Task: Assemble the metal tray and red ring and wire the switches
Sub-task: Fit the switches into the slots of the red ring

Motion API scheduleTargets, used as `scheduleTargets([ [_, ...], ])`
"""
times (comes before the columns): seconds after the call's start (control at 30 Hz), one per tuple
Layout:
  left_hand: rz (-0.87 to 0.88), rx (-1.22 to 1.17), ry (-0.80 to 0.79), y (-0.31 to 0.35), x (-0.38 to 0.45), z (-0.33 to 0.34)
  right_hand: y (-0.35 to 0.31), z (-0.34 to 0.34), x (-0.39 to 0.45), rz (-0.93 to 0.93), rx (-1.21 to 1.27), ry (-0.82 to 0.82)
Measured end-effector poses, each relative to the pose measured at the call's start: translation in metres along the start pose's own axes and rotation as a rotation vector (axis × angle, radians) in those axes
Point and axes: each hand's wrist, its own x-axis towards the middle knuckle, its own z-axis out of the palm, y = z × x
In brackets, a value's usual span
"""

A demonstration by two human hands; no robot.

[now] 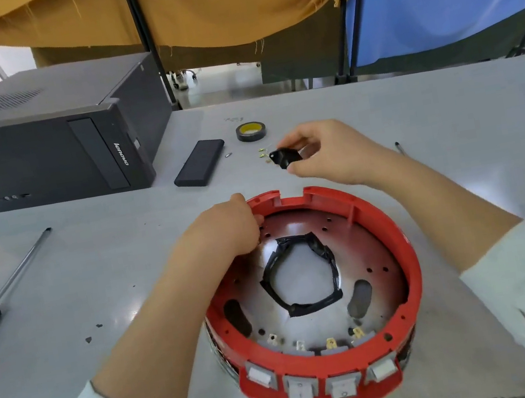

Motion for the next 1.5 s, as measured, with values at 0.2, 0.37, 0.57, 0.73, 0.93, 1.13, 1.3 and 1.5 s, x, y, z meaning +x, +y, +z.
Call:
scheduleTargets([
  [0.2, 0.264, -0.307, 0.189, 0.006, 0.01, 0.003, 0.015, 0.02, -0.029, -0.072, 0.06, 0.122],
  [0.37, 0.238, -0.286, 0.236, 0.0, 0.018, 0.014, 0.019, 0.022, -0.031, -0.09, -0.004, 0.069],
  [0.57, 0.307, -0.515, 0.279, -0.002, 0.014, 0.012, 0.017, 0.022, -0.033, -0.13, -0.037, 0.061],
  [0.73, 0.347, -0.616, 0.292, -0.003, 0.013, 0.012, 0.015, 0.021, -0.035, -0.134, -0.067, 0.053],
  [0.93, 0.365, -0.637, 0.293, -0.004, 0.013, 0.011, 0.015, 0.023, -0.035, -0.124, -0.087, 0.078],
  [1.13, 0.365, -0.644, 0.299, -0.004, 0.014, 0.011, 0.015, 0.023, -0.035, -0.152, -0.091, 0.105],
  [1.3, 0.354, -0.628, 0.298, -0.005, 0.013, 0.011, 0.016, 0.022, -0.035, -0.163, -0.079, 0.099],
  [1.5, 0.348, -0.616, 0.302, -0.004, 0.014, 0.011, 0.015, 0.023, -0.036, -0.153, -0.076, 0.077],
])
